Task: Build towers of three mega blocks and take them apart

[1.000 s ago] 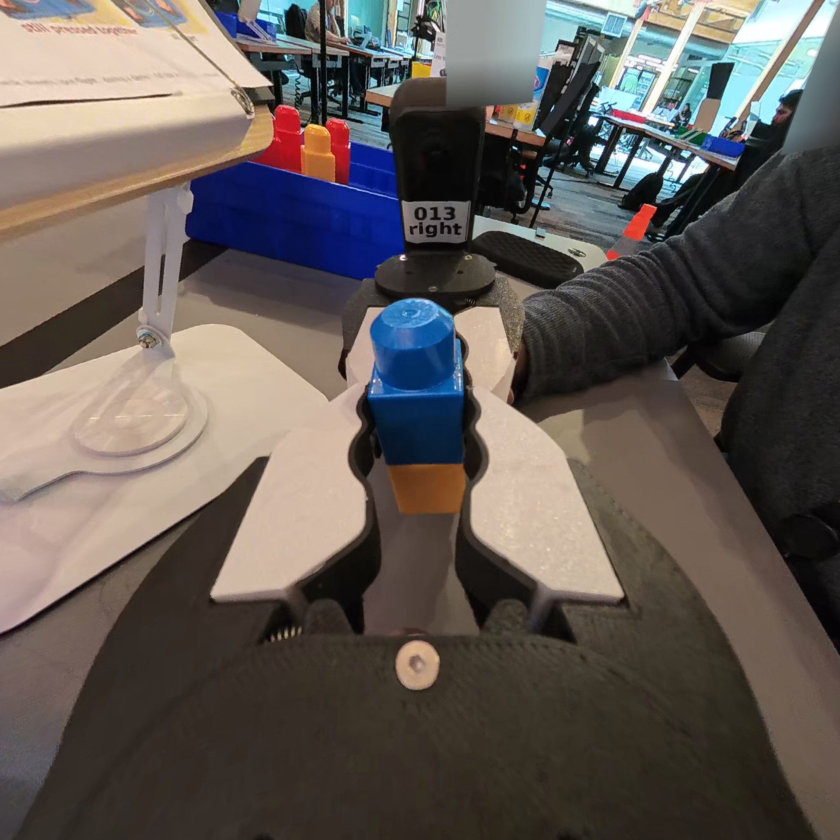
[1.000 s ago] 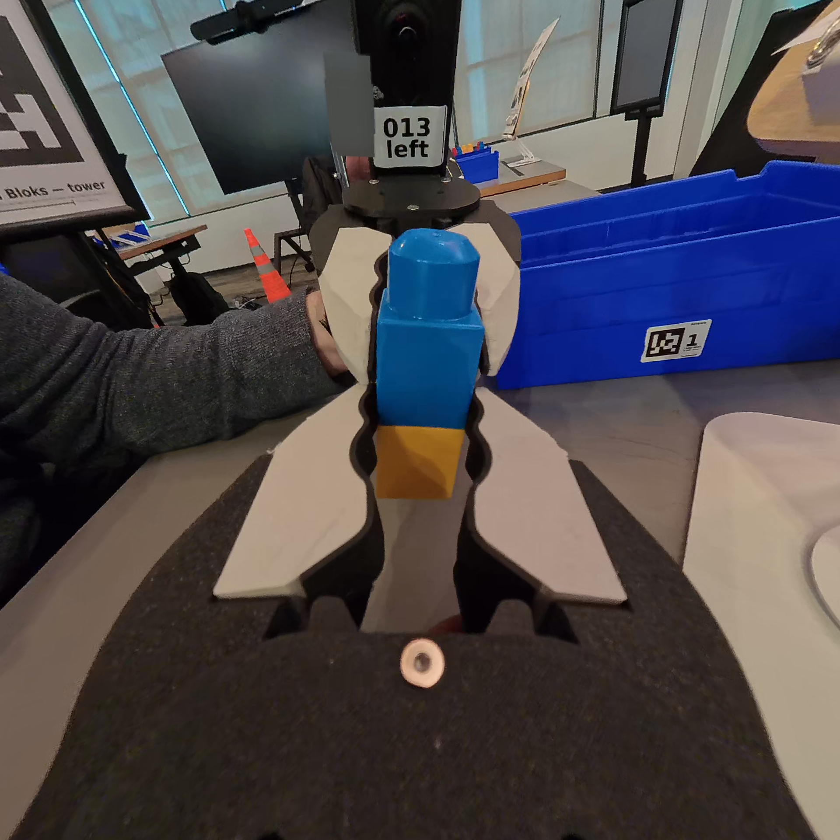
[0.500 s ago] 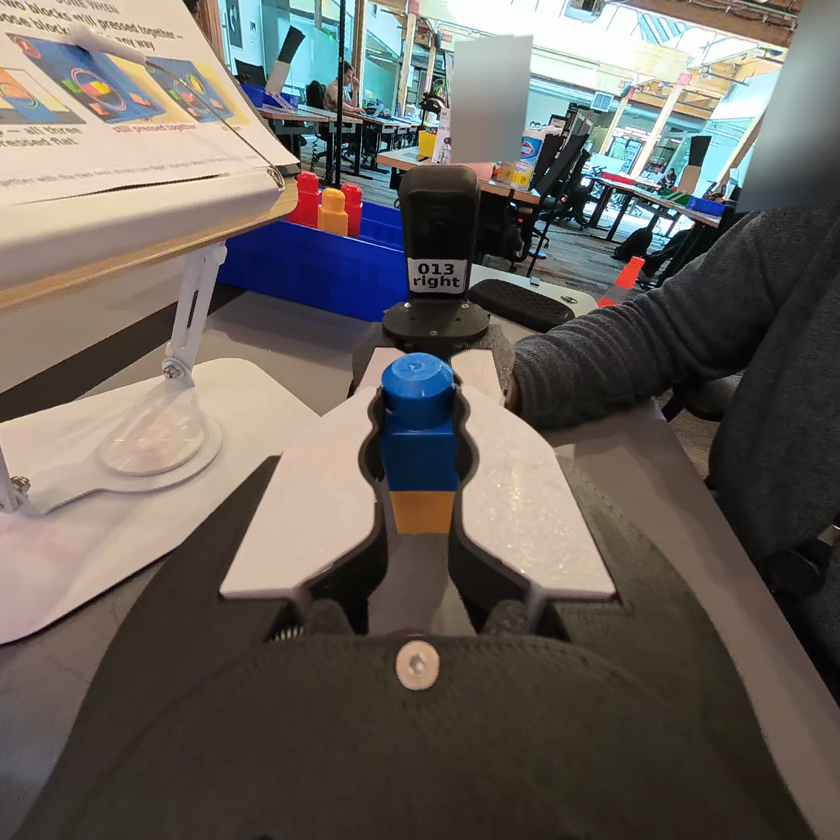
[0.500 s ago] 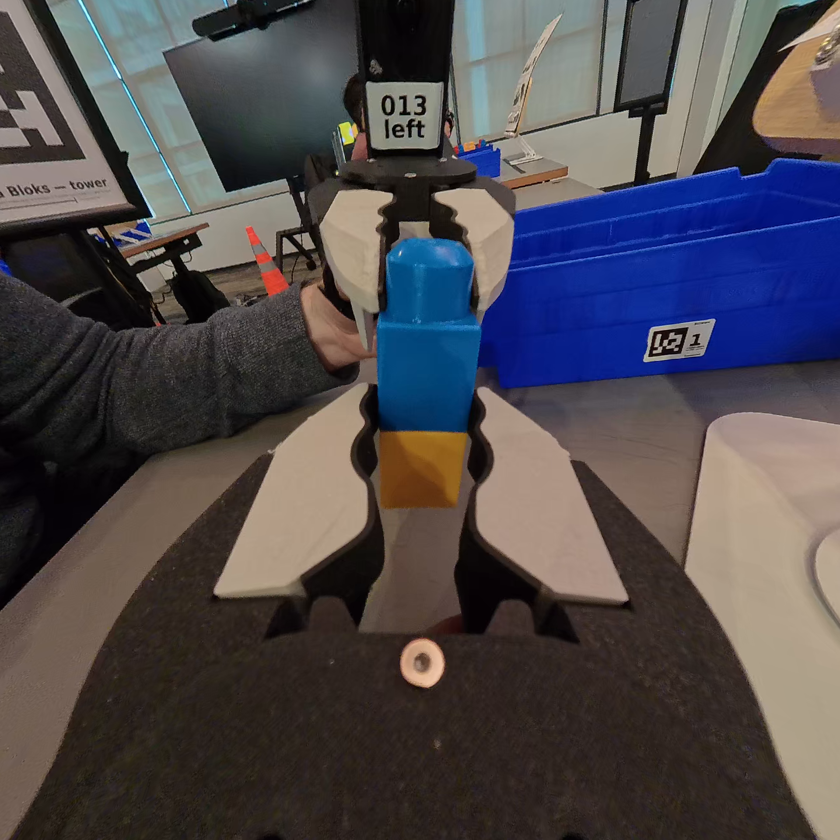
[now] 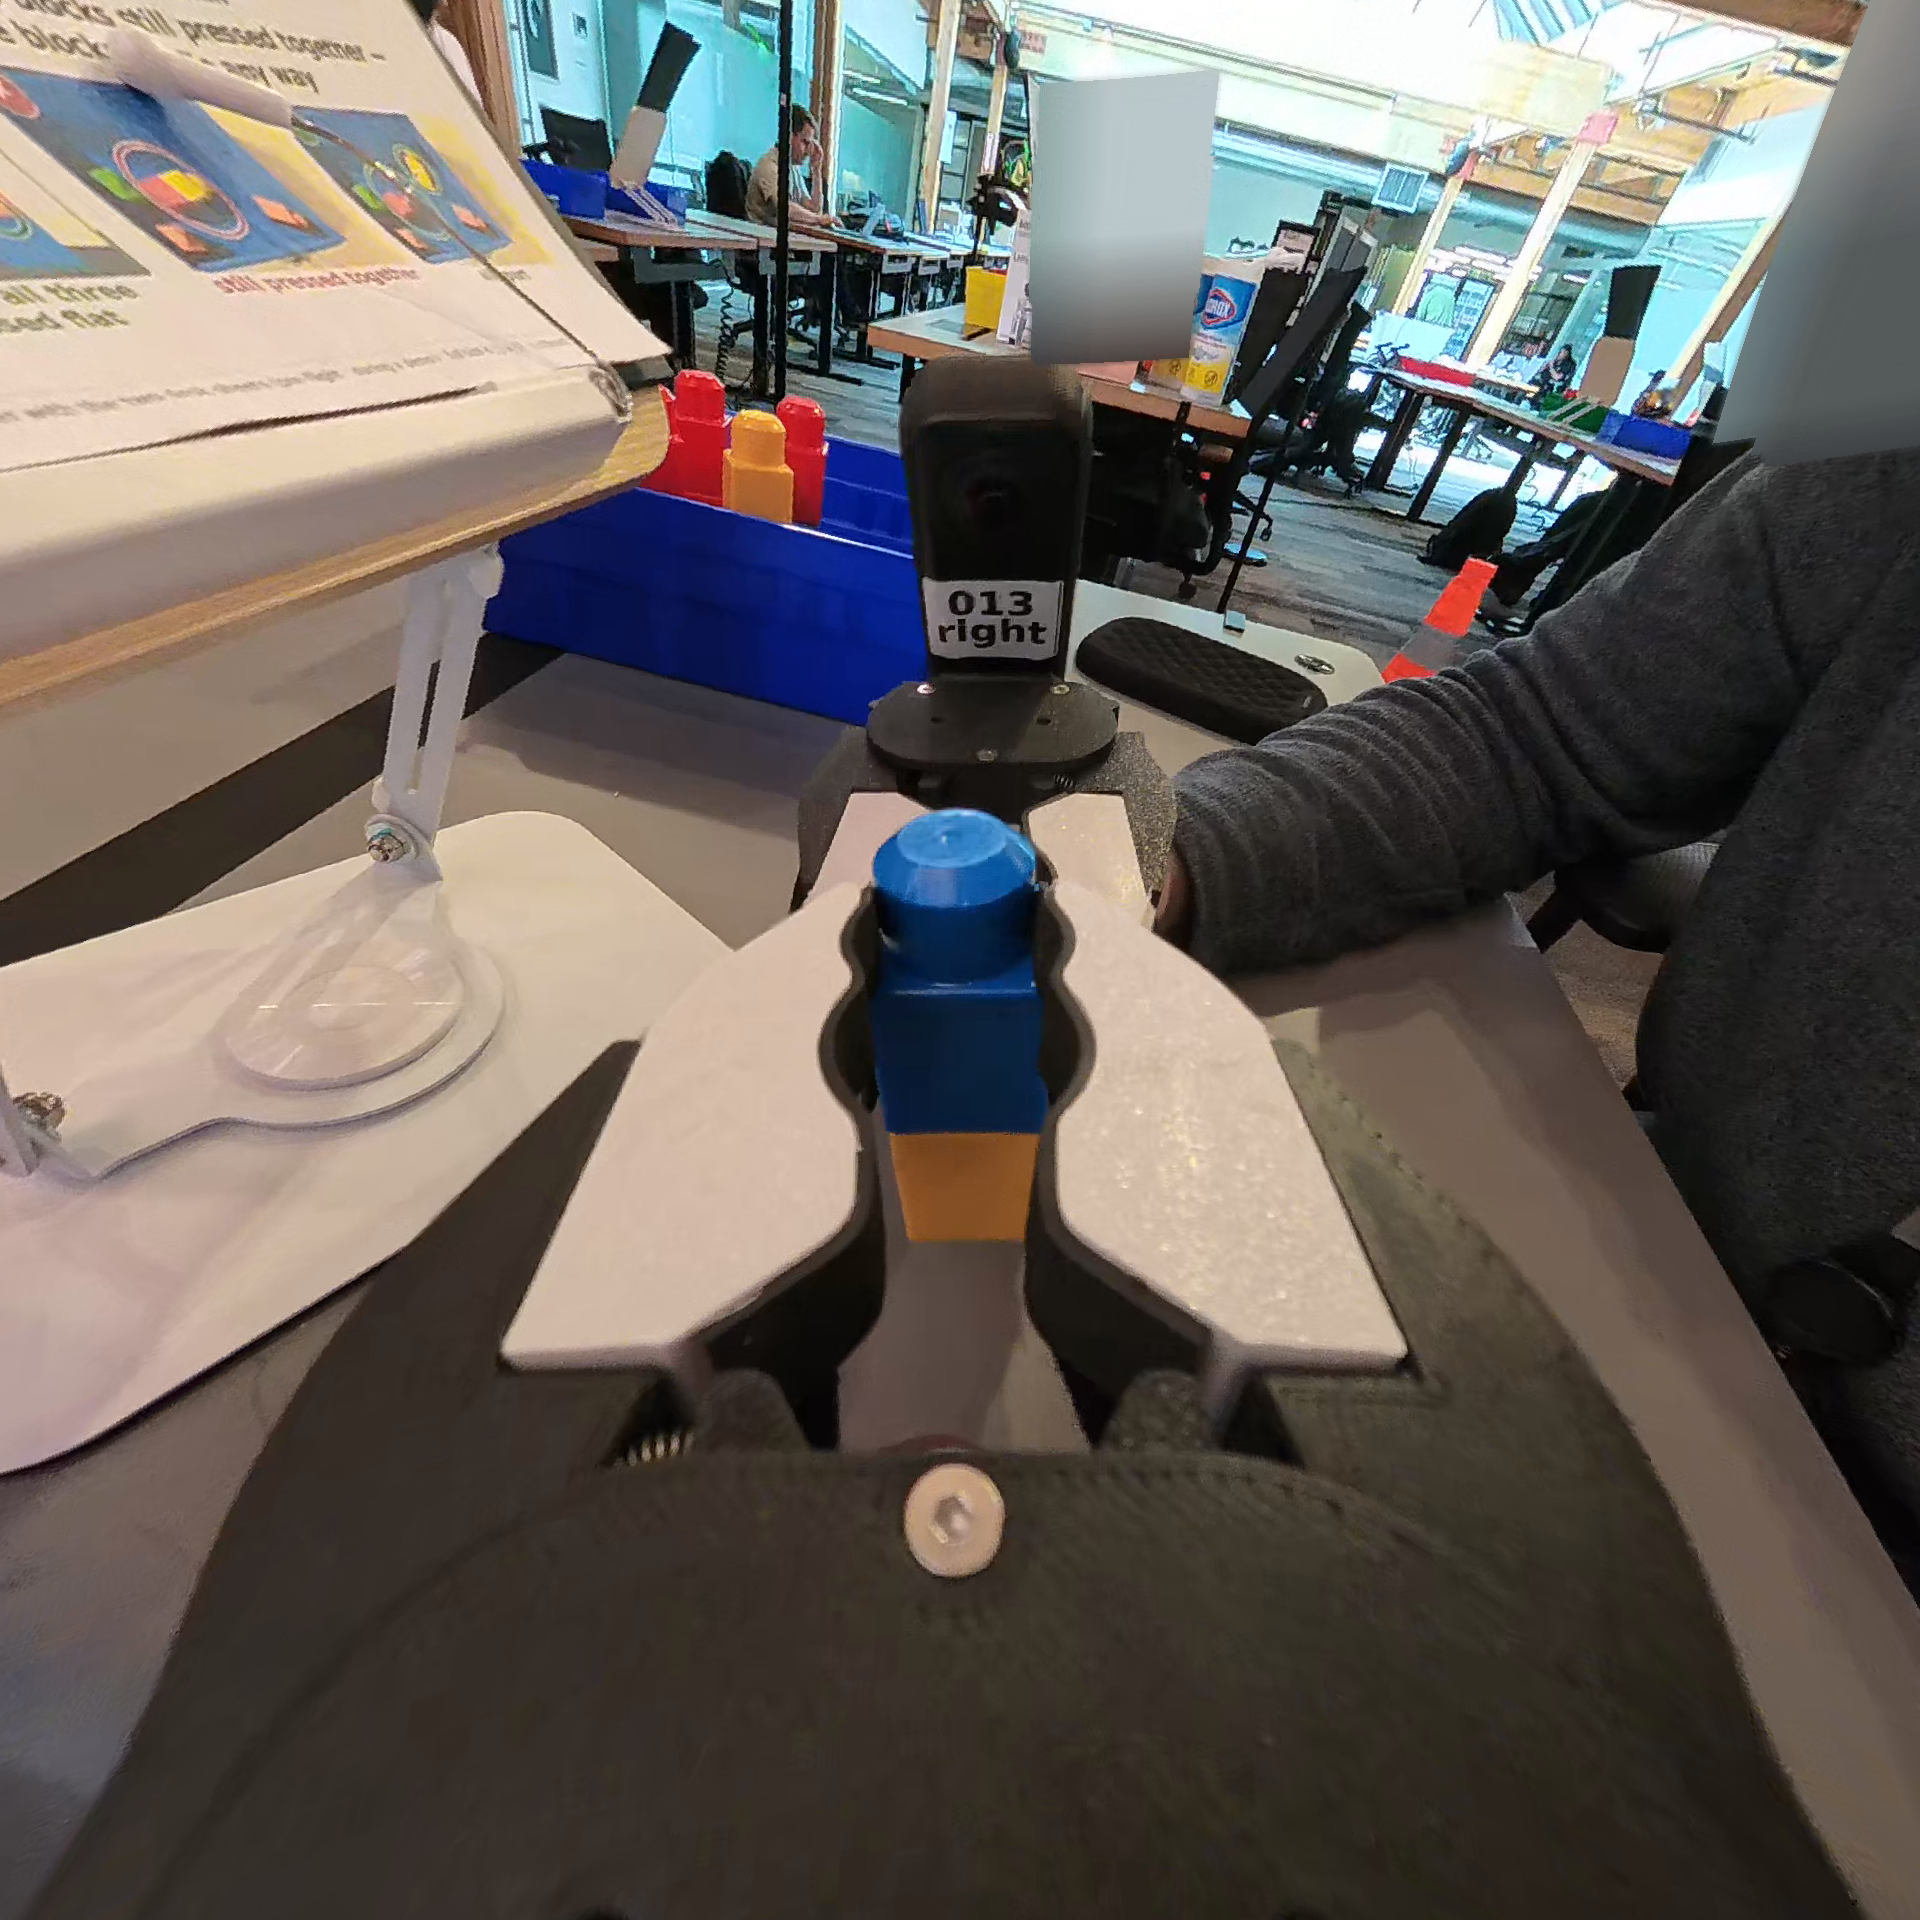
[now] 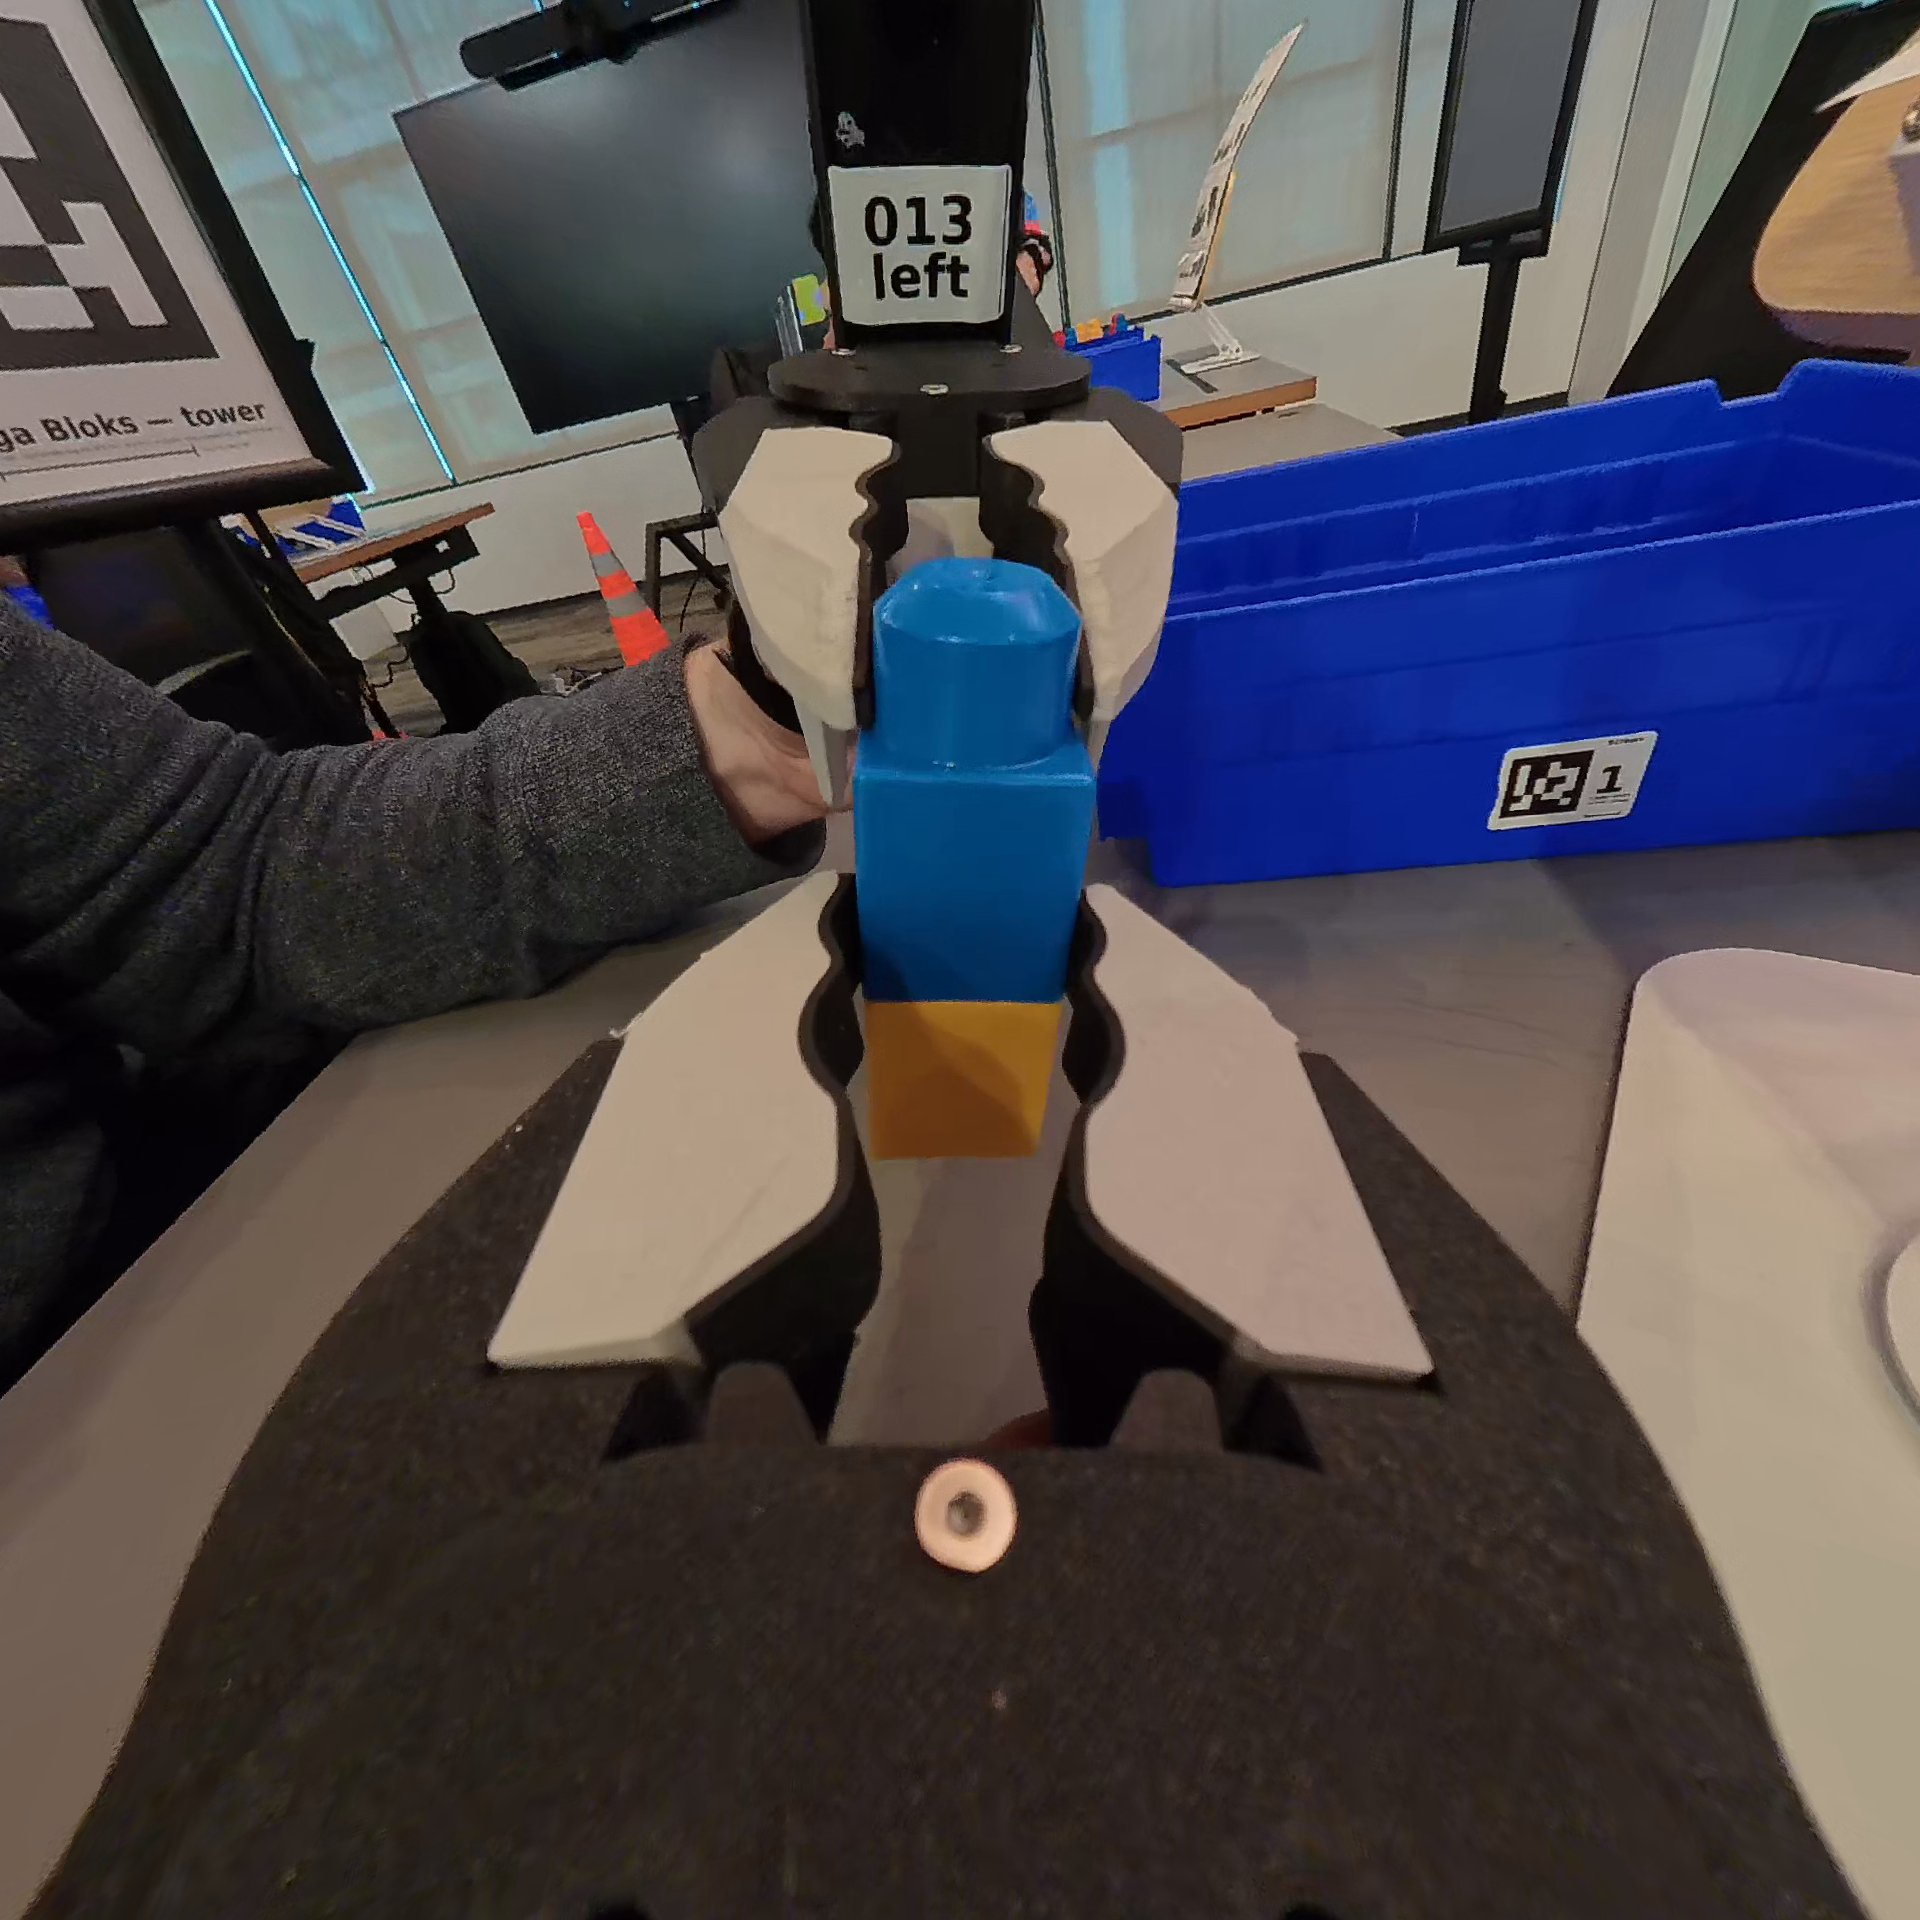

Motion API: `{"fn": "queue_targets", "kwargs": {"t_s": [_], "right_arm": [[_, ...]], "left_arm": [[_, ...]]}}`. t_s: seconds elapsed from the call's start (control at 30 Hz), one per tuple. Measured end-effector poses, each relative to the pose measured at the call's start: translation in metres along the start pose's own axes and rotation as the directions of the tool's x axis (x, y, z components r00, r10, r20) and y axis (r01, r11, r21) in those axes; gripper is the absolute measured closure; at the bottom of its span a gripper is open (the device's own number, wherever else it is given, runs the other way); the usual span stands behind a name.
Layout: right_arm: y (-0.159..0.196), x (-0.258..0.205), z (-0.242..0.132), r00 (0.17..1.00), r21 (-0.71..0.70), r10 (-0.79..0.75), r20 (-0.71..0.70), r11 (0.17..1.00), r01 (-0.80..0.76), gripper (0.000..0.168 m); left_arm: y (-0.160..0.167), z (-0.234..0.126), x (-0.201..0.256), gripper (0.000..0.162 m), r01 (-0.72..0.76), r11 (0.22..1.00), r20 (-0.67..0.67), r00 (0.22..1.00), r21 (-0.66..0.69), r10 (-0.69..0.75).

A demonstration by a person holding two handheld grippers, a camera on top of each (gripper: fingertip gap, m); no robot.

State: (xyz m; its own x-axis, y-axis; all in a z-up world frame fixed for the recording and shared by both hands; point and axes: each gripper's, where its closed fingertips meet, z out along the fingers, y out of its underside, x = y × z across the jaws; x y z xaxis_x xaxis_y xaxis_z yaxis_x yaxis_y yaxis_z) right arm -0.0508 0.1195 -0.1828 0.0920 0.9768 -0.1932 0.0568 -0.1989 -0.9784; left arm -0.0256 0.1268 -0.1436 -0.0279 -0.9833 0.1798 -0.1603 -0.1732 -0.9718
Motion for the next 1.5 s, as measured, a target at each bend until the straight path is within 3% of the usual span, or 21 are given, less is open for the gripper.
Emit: {"fn": "queue_targets", "kwargs": {"t_s": [0.13,0.23,0.33,0.47,0.63,0.77,0.97,1.03,1.17,1.27,1.37,1.43,1.47,1.5], "right_arm": [[-0.003,0.002,-0.003,1.0,0.024,0.024,0.01,0.999,-0.024,0.132],[-0.001,0.0,-0.001,1.0,0.01,0.015,0.012,1.0,-0.015,0.132],[-0.001,0.001,-0.001,1.0,0.007,0.021,0.014,1.0,-0.021,0.132],[-0.002,0.002,-0.001,0.999,0.012,0.029,0.013,1.0,-0.029,0.132],[-0.002,0.002,-0.002,0.999,0.015,0.032,0.013,0.999,-0.033,0.132],[-0.002,0.002,-0.002,0.999,0.017,0.034,0.014,0.999,-0.034,0.132],[-0.002,0.002,-0.001,0.999,0.013,0.033,0.013,0.999,-0.033,0.132],[-0.002,0.002,-0.002,0.999,0.015,0.033,0.014,0.999,-0.033,0.132],[-0.002,0.002,-0.002,0.999,0.015,0.03,0.012,0.999,-0.03,0.132],[-0.002,0.002,-0.002,1.0,0.015,0.029,0.011,0.999,-0.029,0.132],[-0.002,0.002,-0.002,0.999,0.018,0.031,0.012,0.999,-0.031,0.132],[-0.002,0.002,-0.002,0.999,0.019,0.033,0.013,0.999,-0.033,0.132],[-0.002,0.002,-0.002,0.999,0.019,0.033,0.013,0.999,-0.034,0.132],[-0.002,0.002,-0.002,0.999,0.019,0.033,0.013,0.999,-0.033,0.132]], "left_arm": [[-0.021,-0.025,-0.008,0.126,0.015,0.997,0.061,0.998,0.071,-0.019],[-0.035,-0.064,-0.04,0.127,0.025,0.994,0.272,0.961,0.108,-0.053],[-0.038,-0.12,-0.088,0.127,0.104,0.984,0.514,0.842,0.142,-0.164],[-0.034,-0.164,-0.141,0.126,0.181,0.977,0.678,0.705,0.111,-0.208],[-0.004,-0.168,-0.199,0.122,0.323,0.942,0.743,0.652,-0.094,-0.149],[0.003,-0.194,-0.22,0.122,0.405,0.903,0.783,0.605,-0.146,-0.145],[0.047,-0.239,-0.232,0.119,0.607,0.736,0.888,0.46,-0.3,-0.017],[0.068,-0.247,-0.237,0.119,0.668,0.669,0.918,0.392,-0.327,0.057],[0.101,-0.247,-0.247,0.112,0.741,0.585,0.937,0.332,-0.329,0.107],[0.113,-0.253,-0.255,0.105,0.76,0.575,0.952,0.272,-0.303,0.142],[0.113,-0.251,-0.255,0.105,0.761,0.575,0.953,0.266,-0.3,0.144],[0.111,-0.239,-0.254,0.105,0.739,0.597,0.945,0.303,-0.313,0.122],[0.107,-0.229,-0.251,0.11,0.721,0.612,0.935,0.343,-0.325,0.093],[0.104,-0.212,-0.244,0.13,0.707,0.622,0.912,0.41,-0.336,0.025]]}}
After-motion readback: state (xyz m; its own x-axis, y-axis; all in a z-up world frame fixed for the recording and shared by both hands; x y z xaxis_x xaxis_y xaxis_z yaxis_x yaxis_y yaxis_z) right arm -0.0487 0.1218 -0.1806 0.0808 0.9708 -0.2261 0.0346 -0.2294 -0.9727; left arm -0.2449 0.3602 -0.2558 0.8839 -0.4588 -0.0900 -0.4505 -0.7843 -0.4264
